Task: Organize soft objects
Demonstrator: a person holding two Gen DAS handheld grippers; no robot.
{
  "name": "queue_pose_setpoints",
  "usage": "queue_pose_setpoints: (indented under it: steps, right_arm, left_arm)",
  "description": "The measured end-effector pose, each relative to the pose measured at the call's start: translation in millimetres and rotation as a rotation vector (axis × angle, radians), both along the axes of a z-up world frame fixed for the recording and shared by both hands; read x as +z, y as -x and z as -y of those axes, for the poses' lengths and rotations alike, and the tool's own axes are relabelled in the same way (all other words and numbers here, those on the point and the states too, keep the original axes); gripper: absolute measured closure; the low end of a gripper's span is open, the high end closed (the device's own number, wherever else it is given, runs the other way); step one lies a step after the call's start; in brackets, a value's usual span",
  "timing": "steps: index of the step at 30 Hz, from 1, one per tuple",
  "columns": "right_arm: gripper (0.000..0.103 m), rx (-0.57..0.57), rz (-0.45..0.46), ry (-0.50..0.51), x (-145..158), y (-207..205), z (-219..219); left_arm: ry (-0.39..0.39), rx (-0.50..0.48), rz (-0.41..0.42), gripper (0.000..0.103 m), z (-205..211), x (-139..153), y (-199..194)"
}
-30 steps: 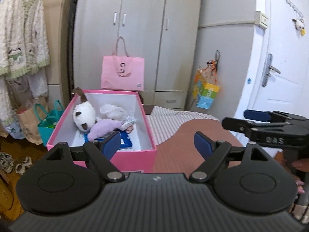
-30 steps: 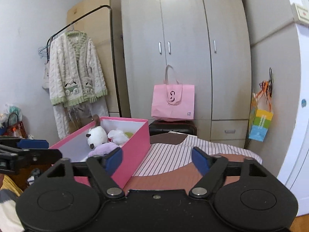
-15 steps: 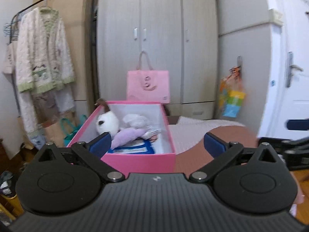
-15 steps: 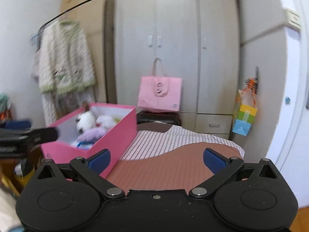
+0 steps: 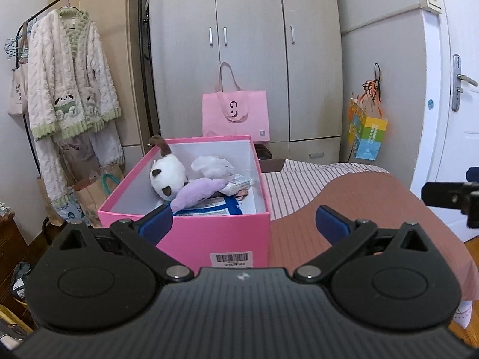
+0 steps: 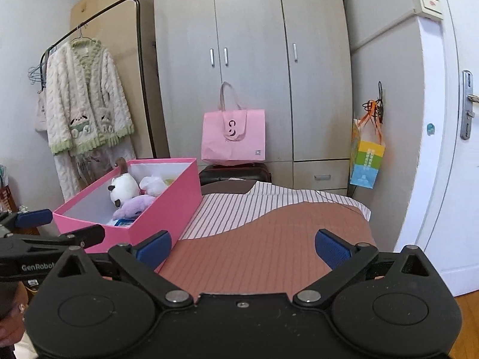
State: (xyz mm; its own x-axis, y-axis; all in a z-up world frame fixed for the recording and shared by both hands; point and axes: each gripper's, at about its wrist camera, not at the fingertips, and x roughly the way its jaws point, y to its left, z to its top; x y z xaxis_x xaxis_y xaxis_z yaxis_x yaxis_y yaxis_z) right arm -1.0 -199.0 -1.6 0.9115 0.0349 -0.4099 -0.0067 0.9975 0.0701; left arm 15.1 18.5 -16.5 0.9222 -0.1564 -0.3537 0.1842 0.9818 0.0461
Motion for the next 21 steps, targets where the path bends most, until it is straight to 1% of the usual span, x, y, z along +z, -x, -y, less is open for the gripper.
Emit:
queue_pose_setpoints:
  steps: [4, 14, 19, 21]
  right_arm:
    - [0.000, -0.013, 0.005, 0.011, -1, 4, -1]
    - [0.000, -0.028, 0.023, 0.034, -3, 8, -7]
    - [0.000, -0.028, 0.031, 0.012, -3, 10, -5]
    - [0.000, -0.043, 0.033, 0.031, -4, 11, -7]
  left_arm:
    - [0.016, -0.001, -0.013, 0.000, 0, -1, 0]
    - [0.019, 0.024, -0.020, 0.000, -3, -4, 2]
    - [0.009, 0.024, -0.023, 0.000, -2, -5, 3]
    - [0.010, 0.024, -0.029, 0.000, -2, -6, 3]
